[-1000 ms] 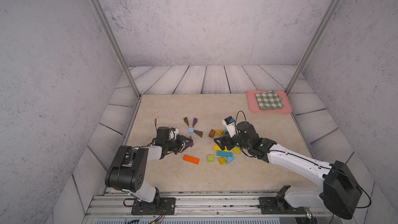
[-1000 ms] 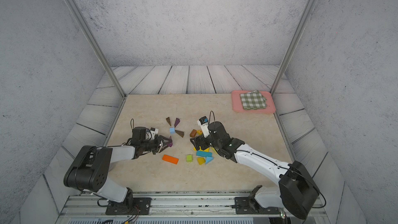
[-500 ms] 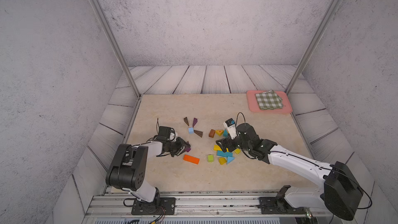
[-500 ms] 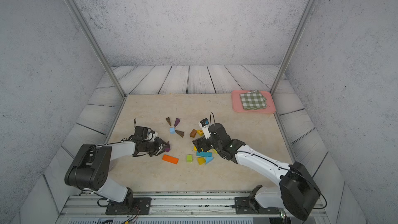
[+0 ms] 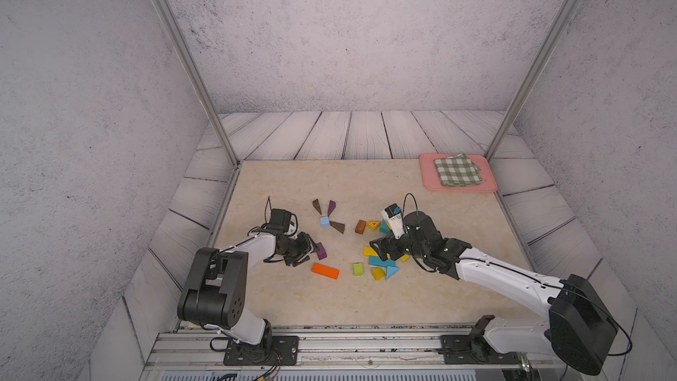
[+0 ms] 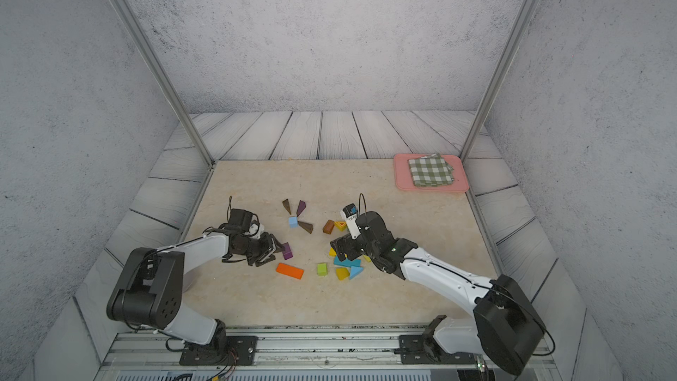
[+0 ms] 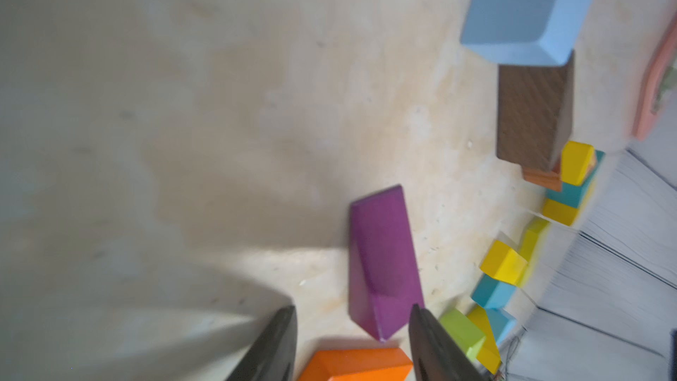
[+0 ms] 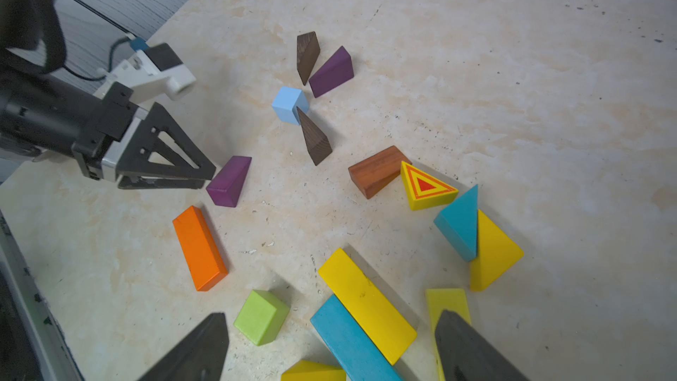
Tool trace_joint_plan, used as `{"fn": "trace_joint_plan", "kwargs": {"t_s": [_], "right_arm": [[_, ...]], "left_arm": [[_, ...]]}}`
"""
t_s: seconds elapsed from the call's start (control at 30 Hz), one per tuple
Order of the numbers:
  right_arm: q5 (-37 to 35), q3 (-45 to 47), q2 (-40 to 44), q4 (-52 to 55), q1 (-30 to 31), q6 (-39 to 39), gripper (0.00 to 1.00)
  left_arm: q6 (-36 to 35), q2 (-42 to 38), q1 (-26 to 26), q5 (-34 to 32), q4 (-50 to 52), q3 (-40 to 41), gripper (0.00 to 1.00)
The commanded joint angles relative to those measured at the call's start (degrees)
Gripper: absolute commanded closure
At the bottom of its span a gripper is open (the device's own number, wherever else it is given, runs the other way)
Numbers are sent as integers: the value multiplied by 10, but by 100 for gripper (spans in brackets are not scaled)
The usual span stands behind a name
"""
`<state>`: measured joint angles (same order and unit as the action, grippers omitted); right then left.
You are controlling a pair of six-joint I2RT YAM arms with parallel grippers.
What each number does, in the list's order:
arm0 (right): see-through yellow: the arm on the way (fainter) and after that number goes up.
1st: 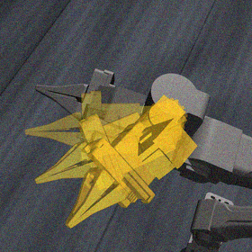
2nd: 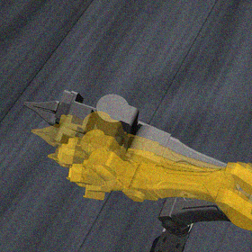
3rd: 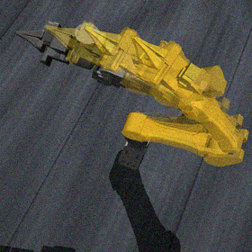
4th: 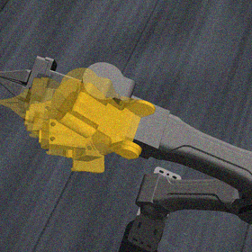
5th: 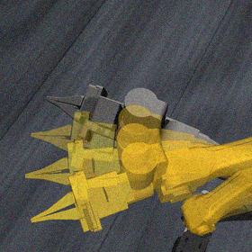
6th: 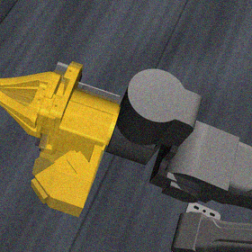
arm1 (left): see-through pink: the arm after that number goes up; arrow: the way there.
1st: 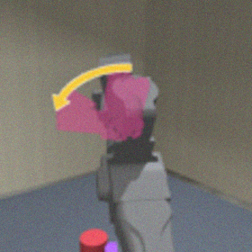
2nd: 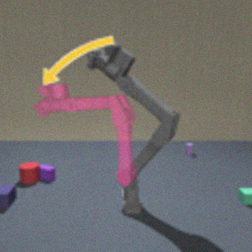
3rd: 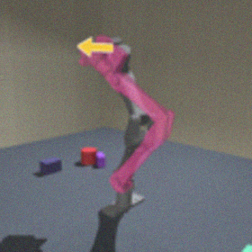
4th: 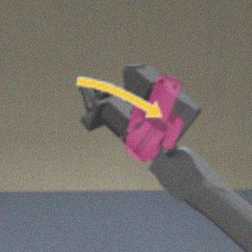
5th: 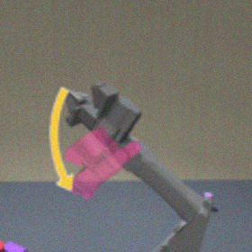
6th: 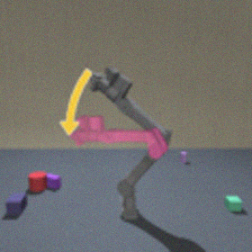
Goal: Assemble a small pinwheel with building blocks
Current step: Place the building block at the center of the board, then pick up the building block from the center of the board.
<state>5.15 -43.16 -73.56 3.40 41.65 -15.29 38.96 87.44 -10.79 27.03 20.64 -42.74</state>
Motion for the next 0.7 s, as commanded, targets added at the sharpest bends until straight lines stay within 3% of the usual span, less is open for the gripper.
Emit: {"fn": "trace_joint_plan", "kwargs": {"t_s": [0.0, 0.1, 0.43, 0.6, 0.67], "right_arm": [[-14, 12, 26, 12, -4, 8, 7], [-17, 22, 37, 11, -8, 10, 7], [-15, 33, 49, 12, -19, 15, 7], [-13, 40, 53, 12, -20, 18, 7], [-14, 46, 57, 12, -22, 18, 7]], "left_arm": [[-34, -31, -55, -171, 183, -71, 30], [-28, -10, -101, -233, 256, -138, 30], [42, 100, -164, -244, 249, -216, 25], [54, 144, -185, -246, 237, -245, 25], [57, 158, -189, -241, 228, -244, 30]]}}
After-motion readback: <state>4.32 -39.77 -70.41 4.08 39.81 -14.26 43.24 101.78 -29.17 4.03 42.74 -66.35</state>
